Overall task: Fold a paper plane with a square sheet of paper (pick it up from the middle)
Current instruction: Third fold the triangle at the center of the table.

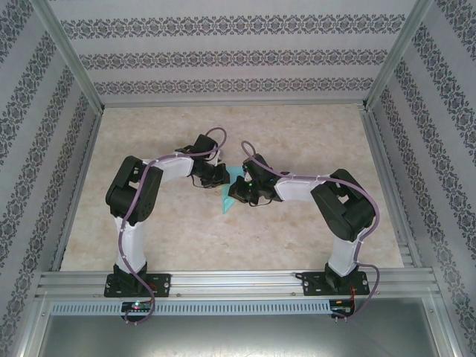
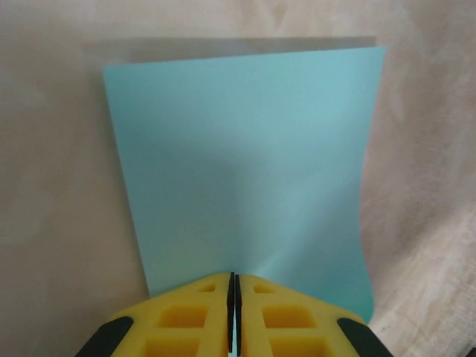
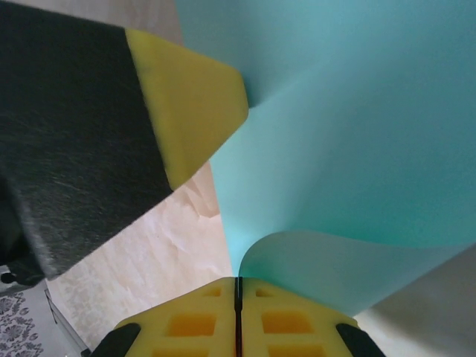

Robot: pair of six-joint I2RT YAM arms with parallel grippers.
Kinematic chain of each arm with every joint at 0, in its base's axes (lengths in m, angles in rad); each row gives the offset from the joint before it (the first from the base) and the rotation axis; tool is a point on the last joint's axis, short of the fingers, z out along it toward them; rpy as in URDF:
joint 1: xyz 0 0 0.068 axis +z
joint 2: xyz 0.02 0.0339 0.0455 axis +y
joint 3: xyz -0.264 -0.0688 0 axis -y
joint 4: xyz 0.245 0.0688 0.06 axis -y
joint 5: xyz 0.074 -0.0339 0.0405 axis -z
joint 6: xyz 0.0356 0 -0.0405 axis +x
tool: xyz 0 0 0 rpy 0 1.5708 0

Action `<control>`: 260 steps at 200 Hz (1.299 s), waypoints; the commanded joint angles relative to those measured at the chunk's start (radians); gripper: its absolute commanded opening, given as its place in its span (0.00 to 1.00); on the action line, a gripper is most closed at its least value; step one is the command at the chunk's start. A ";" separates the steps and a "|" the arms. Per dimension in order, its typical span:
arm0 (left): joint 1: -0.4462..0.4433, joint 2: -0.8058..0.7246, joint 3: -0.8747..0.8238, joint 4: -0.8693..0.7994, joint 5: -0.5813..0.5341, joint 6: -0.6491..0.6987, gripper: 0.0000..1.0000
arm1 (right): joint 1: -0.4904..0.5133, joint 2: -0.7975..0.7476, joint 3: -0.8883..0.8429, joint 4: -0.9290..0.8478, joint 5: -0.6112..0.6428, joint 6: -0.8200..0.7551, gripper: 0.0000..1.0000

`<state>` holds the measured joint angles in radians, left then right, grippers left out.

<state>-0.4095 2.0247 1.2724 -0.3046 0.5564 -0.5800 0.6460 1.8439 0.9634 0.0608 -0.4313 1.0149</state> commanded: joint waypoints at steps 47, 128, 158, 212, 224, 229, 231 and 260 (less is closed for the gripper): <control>0.011 0.032 0.019 -0.050 -0.021 0.014 0.12 | 0.012 0.031 0.021 0.018 0.028 0.006 0.09; 0.009 0.046 0.015 -0.053 -0.013 0.014 0.10 | 0.012 0.058 0.032 0.046 0.026 0.013 0.09; 0.009 0.048 0.013 -0.053 -0.013 0.013 0.09 | 0.011 0.060 0.030 0.057 0.031 0.016 0.09; 0.009 0.049 0.011 -0.053 -0.011 0.013 0.09 | 0.011 0.075 0.036 0.057 0.028 0.013 0.09; 0.009 0.049 0.011 -0.053 -0.012 0.012 0.09 | 0.010 0.076 0.037 0.053 0.026 0.011 0.09; 0.008 0.049 0.010 -0.053 -0.011 0.012 0.09 | 0.011 0.077 0.037 0.052 0.027 0.010 0.09; 0.009 0.049 0.010 -0.053 -0.012 0.012 0.09 | 0.011 0.078 0.037 0.052 0.026 0.010 0.09; 0.009 0.049 0.010 -0.053 -0.011 0.011 0.09 | 0.009 0.083 0.038 0.048 0.029 0.005 0.09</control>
<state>-0.4046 2.0338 1.2816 -0.3080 0.5648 -0.5800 0.6460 1.9057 0.9802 0.1089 -0.4267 1.0225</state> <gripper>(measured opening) 0.093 0.089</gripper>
